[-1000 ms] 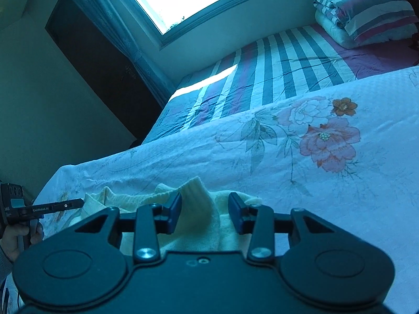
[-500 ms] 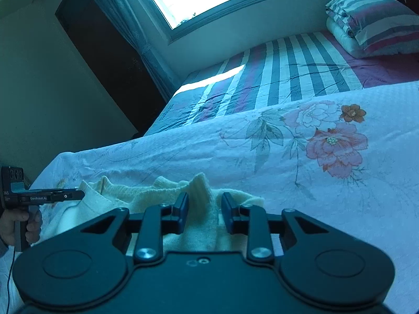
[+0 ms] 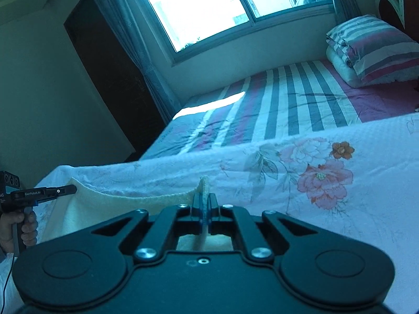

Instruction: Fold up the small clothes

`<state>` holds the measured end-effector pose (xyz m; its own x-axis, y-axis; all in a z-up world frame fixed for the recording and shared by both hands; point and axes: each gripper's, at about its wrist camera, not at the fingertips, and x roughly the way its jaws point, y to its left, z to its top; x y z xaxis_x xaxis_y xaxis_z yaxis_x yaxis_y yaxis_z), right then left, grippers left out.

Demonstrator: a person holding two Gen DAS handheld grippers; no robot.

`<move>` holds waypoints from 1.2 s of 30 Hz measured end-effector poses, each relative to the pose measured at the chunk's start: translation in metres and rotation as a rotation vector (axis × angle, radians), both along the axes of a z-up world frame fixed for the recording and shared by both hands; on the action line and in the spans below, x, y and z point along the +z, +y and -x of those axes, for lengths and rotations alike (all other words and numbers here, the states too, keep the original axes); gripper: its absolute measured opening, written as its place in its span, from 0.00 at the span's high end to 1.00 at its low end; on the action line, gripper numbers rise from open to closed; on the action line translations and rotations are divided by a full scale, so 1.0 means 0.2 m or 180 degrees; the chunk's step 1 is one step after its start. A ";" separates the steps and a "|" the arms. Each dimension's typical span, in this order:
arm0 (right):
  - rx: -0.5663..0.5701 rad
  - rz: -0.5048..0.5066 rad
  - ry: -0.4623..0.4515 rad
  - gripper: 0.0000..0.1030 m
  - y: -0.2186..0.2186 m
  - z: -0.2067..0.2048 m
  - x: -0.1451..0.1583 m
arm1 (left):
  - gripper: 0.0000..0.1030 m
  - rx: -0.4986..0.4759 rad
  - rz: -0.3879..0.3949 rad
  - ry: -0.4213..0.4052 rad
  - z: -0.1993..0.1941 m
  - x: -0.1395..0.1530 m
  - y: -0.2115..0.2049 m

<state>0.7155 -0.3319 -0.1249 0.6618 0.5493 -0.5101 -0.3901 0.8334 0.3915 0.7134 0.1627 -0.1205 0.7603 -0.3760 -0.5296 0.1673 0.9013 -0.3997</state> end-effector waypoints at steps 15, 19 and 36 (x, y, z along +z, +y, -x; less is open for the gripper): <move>0.0335 0.0352 -0.0163 0.81 0.19 0.42 0.04 | 0.46 -0.0214 -0.0753 -0.0273 0.46 0.09 -0.42; 0.0351 0.0813 -0.0165 0.84 0.31 0.46 -0.05 | 0.34 -0.0201 -0.1013 -0.0164 0.47 -0.04 -0.52; 0.0248 0.0778 -0.0077 0.75 0.53 0.19 -0.07 | 0.34 -0.0010 -0.0885 0.0022 0.17 -0.02 -0.43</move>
